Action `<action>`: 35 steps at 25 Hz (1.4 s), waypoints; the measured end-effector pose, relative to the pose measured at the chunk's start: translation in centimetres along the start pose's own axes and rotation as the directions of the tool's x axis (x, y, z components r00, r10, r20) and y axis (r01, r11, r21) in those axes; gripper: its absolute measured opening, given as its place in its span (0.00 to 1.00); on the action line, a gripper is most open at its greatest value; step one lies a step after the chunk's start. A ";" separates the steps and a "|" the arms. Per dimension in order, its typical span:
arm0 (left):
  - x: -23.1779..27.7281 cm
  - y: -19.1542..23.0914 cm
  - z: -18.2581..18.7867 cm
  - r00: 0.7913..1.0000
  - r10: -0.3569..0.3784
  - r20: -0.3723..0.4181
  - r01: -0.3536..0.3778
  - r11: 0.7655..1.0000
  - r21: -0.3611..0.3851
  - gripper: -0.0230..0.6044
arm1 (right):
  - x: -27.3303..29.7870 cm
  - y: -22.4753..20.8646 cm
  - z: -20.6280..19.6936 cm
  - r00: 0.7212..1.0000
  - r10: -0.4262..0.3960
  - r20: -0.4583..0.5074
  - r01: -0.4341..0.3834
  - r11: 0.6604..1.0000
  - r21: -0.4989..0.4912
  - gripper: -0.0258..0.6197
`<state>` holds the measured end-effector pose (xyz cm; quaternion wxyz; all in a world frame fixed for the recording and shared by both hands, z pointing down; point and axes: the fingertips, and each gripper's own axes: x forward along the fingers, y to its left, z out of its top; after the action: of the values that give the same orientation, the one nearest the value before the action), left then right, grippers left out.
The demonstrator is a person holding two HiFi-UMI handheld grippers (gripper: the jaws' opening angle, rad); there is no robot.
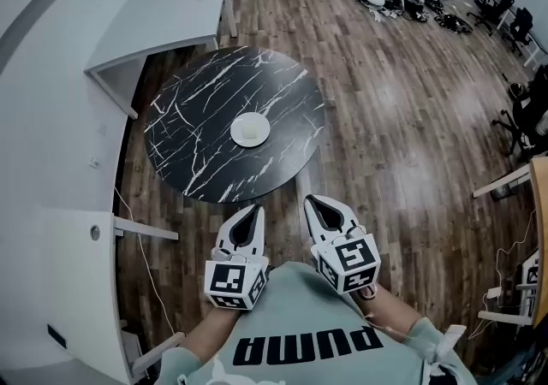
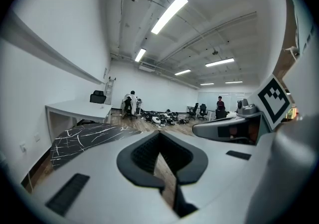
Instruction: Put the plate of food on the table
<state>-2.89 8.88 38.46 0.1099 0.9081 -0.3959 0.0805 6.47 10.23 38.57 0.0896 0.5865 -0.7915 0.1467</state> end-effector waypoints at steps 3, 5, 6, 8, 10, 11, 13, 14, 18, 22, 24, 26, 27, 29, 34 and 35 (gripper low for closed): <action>-1.6 -1.7 -0.6 0.999 0.041 -0.002 -0.041 0.999 0.000 0.05 | -1.9 0.2 -0.6 0.999 0.034 0.004 -0.034 0.999 -0.009 0.05; -2.8 -2.7 -1.1 0.998 0.069 -0.008 -0.069 0.998 -0.002 0.05 | -3.1 0.6 -1.1 0.998 0.058 0.007 -0.058 0.998 -0.015 0.05; -3.4 -3.2 -1.4 0.996 0.083 -0.010 -0.083 0.997 -0.003 0.05 | -3.8 0.8 -1.4 0.997 0.071 0.008 -0.071 0.997 -0.020 0.05; -4.6 -4.2 -2.1 0.994 0.112 -0.012 -0.112 0.994 -0.005 0.05 | -5.0 1.1 -2.0 0.995 0.095 0.009 -0.094 0.995 -0.032 0.05; -5.8 -5.3 -3.0 0.990 0.141 -0.020 -0.141 0.990 -0.008 0.05 | -6.3 1.4 -2.7 0.993 0.119 0.009 -0.119 0.992 -0.045 0.05; -6.3 -5.9 -3.5 0.987 0.156 -0.028 -0.156 0.988 -0.010 0.05 | -6.9 1.5 -3.0 0.991 0.133 0.008 -0.132 0.990 -0.052 0.05; -7.4 -7.0 -4.7 0.982 0.185 -0.049 -0.185 0.983 -0.014 0.05 | -8.0 1.8 -3.8 0.987 0.161 0.000 -0.160 0.985 -0.062 0.05; -7.9 -7.4 -5.1 0.979 0.198 -0.058 -0.199 0.980 -0.014 0.05 | -8.5 1.9 -4.2 0.985 0.173 -0.005 -0.173 0.983 -0.065 0.05; -9.4 -8.9 -5.8 0.971 0.230 -0.066 -0.231 0.973 -0.012 0.05 | -10.1 2.4 -5.5 0.979 0.202 -0.022 -0.203 0.977 -0.067 0.05; -10.6 -9.6 -5.7 0.966 0.252 -0.050 -0.252 0.968 0.009 0.05 | -10.9 3.3 -6.0 0.974 0.224 -0.020 -0.225 0.971 -0.078 0.05; -11.1 -9.8 -5.9 0.965 0.256 -0.046 -0.256 0.967 0.017 0.05 | -11.2 3.6 -6.1 0.974 0.224 -0.019 -0.225 0.971 -0.083 0.05; -11.6 -9.8 -6.0 0.966 0.256 -0.047 -0.255 0.967 0.017 0.05 | -11.5 3.8 -6.2 0.976 0.215 -0.017 -0.216 0.973 -0.082 0.05; -11.8 -9.8 -6.0 0.966 0.254 -0.046 -0.253 0.967 0.017 0.05 | -11.7 3.9 -6.2 0.977 0.211 -0.016 -0.211 0.974 -0.080 0.05; -12.0 -9.9 -5.9 0.968 0.247 -0.041 -0.246 0.969 0.019 0.05 | -12.1 4.1 -6.3 0.979 0.202 -0.016 -0.203 0.976 -0.078 0.05; -12.3 -9.7 -5.2 0.977 0.213 -0.016 -0.212 0.977 0.037 0.05 | -12.4 4.7 -5.8 0.988 0.154 -0.015 -0.154 0.983 -0.102 0.05; -12.3 -9.6 -5.1 0.979 0.206 -0.012 -0.205 0.978 0.036 0.05 | -12.4 4.8 -5.8 0.990 0.144 -0.016 -0.144 0.984 -0.105 0.05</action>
<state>-4.40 25.27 39.22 0.0883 0.8635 -0.4852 0.1056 5.35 24.69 39.49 0.1127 0.5216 -0.8381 0.1132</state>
